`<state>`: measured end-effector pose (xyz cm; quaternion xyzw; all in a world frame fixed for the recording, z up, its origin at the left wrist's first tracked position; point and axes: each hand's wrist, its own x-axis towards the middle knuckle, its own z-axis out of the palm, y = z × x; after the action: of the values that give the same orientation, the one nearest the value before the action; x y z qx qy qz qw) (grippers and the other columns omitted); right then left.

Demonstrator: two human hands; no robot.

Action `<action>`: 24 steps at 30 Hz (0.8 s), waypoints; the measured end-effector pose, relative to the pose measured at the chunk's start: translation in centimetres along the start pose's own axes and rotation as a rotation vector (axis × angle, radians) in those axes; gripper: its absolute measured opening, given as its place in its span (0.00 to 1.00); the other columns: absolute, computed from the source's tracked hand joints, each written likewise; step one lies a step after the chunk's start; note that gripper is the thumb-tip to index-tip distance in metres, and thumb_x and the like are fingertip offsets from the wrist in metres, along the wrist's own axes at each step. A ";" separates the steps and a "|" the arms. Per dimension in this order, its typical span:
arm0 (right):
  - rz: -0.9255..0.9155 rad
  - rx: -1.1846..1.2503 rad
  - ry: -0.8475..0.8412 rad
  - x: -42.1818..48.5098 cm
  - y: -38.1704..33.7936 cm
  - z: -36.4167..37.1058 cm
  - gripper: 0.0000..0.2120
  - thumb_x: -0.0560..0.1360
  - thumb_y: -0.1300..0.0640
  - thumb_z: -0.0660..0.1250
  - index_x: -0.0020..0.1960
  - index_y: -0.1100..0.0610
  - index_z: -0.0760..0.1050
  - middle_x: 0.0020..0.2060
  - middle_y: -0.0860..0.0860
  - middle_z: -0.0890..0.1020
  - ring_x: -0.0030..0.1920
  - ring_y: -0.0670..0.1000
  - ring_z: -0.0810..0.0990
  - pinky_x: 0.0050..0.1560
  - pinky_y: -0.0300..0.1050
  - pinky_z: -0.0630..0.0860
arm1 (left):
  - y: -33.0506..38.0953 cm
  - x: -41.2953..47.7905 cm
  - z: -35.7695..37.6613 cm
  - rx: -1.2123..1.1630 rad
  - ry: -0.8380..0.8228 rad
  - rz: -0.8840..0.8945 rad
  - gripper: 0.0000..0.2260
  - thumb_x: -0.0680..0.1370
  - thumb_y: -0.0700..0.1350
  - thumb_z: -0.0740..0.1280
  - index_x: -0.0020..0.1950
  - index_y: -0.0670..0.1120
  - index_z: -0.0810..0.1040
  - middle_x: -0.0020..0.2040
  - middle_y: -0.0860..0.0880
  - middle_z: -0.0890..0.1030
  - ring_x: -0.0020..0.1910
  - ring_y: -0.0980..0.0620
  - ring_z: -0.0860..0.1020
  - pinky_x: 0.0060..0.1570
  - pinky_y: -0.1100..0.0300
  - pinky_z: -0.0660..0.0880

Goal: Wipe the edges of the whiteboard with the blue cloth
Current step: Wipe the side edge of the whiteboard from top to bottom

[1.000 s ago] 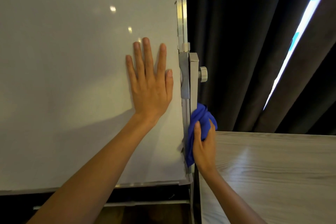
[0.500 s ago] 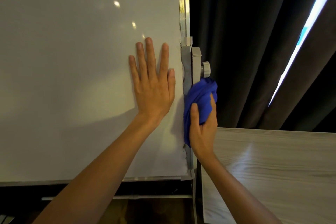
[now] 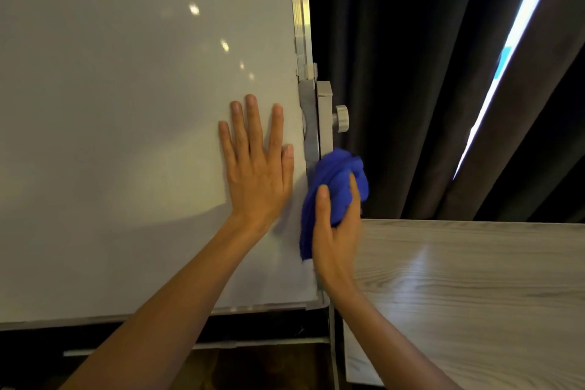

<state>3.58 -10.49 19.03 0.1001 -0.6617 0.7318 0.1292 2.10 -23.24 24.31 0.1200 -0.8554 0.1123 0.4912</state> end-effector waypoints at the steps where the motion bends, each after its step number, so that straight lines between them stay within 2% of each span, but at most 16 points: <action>1: -0.045 -0.040 0.020 -0.4 -0.6 0.6 0.28 0.76 0.36 0.61 0.71 0.48 0.65 0.68 0.49 0.73 0.68 0.50 0.72 0.67 0.51 0.70 | 0.1 -0.1 0.0 0.016 0.005 0.008 0.26 0.88 0.55 0.45 0.83 0.45 0.45 0.81 0.35 0.58 0.80 0.34 0.57 0.78 0.38 0.51; 3: -0.178 -0.186 0.058 -1.2 -1.1 1.8 0.29 0.76 0.35 0.60 0.73 0.46 0.61 0.73 0.48 0.65 0.73 0.50 0.64 0.70 0.48 0.64 | -0.1 -0.1 0.1 0.066 0.021 0.041 0.26 0.88 0.56 0.46 0.82 0.45 0.44 0.79 0.35 0.63 0.78 0.34 0.62 0.77 0.38 0.56; 5: -0.261 -0.289 0.069 -1.9 -0.7 2.5 0.29 0.76 0.37 0.61 0.73 0.48 0.62 0.72 0.53 0.66 0.71 0.53 0.65 0.68 0.48 0.65 | -0.4 -0.2 0.1 0.102 0.023 0.070 0.27 0.88 0.58 0.46 0.81 0.45 0.44 0.78 0.35 0.66 0.77 0.34 0.65 0.76 0.39 0.58; 7: -0.266 -0.319 0.061 -2.4 0.4 2.5 0.28 0.76 0.38 0.62 0.71 0.50 0.63 0.70 0.58 0.69 0.68 0.56 0.69 0.65 0.49 0.68 | -0.7 -0.5 0.1 0.094 0.012 0.091 0.26 0.88 0.57 0.44 0.82 0.43 0.46 0.78 0.35 0.65 0.77 0.34 0.65 0.76 0.39 0.57; 11: -0.138 -0.295 0.012 -3.0 2.6 1.1 0.27 0.74 0.42 0.64 0.69 0.53 0.66 0.62 0.55 0.76 0.60 0.55 0.77 0.58 0.53 0.76 | -0.8 -0.8 -0.1 -0.022 -0.021 0.074 0.25 0.88 0.54 0.45 0.83 0.43 0.53 0.80 0.33 0.60 0.79 0.32 0.58 0.78 0.37 0.51; 14: 0.012 -0.247 -0.001 -3.4 3.9 -0.2 0.28 0.73 0.39 0.63 0.68 0.52 0.69 0.50 0.48 0.80 0.49 0.47 0.80 0.52 0.49 0.79 | -0.7 -0.8 -0.3 -0.020 -0.027 0.071 0.25 0.88 0.53 0.48 0.83 0.44 0.54 0.80 0.34 0.59 0.80 0.33 0.57 0.78 0.38 0.48; 17: 0.052 -0.208 -0.029 -4.2 4.3 -1.0 0.18 0.73 0.39 0.61 0.59 0.46 0.72 0.45 0.42 0.80 0.47 0.45 0.80 0.50 0.43 0.78 | -0.9 -0.9 -0.3 -0.009 -0.026 0.078 0.26 0.88 0.54 0.48 0.83 0.44 0.54 0.81 0.34 0.59 0.80 0.34 0.55 0.79 0.39 0.46; 19: 0.024 -0.190 -0.043 -3.8 3.3 -1.0 0.13 0.73 0.40 0.62 0.57 0.39 0.68 0.47 0.38 0.78 0.49 0.41 0.79 0.50 0.35 0.75 | -1.0 -1.0 -0.2 -0.006 -0.019 0.085 0.26 0.88 0.54 0.48 0.83 0.44 0.53 0.81 0.35 0.58 0.80 0.34 0.54 0.79 0.39 0.46; 21: -0.029 -0.191 -0.022 -2.4 1.6 -0.5 0.19 0.72 0.38 0.62 0.62 0.38 0.65 0.55 0.35 0.73 0.54 0.34 0.74 0.52 0.27 0.70 | -1.1 -1.1 -0.1 -0.009 -0.018 0.092 0.27 0.87 0.55 0.47 0.84 0.44 0.48 0.81 0.35 0.57 0.80 0.34 0.53 0.79 0.40 0.44; 22: -0.053 -0.185 -0.009 -1.6 0.8 -0.2 0.23 0.72 0.37 0.62 0.64 0.40 0.65 0.58 0.37 0.72 0.56 0.33 0.72 0.54 0.25 0.67 | -1.0 -1.1 0.0 -0.007 -0.017 0.094 0.27 0.87 0.55 0.47 0.84 0.45 0.47 0.81 0.35 0.56 0.80 0.34 0.53 0.79 0.40 0.43; 24: -0.091 -0.167 0.007 -0.5 -0.4 0.4 0.29 0.73 0.34 0.58 0.67 0.50 0.68 0.62 0.46 0.73 0.57 0.39 0.73 0.54 0.24 0.66 | -1.0 -1.1 0.1 0.000 -0.024 0.090 0.28 0.88 0.56 0.47 0.84 0.44 0.49 0.81 0.36 0.54 0.80 0.34 0.53 0.79 0.40 0.42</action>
<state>4.15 -10.87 19.31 0.1163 -0.7147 0.6678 0.1723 2.87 -24.10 23.41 0.0827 -0.8658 0.1328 0.4754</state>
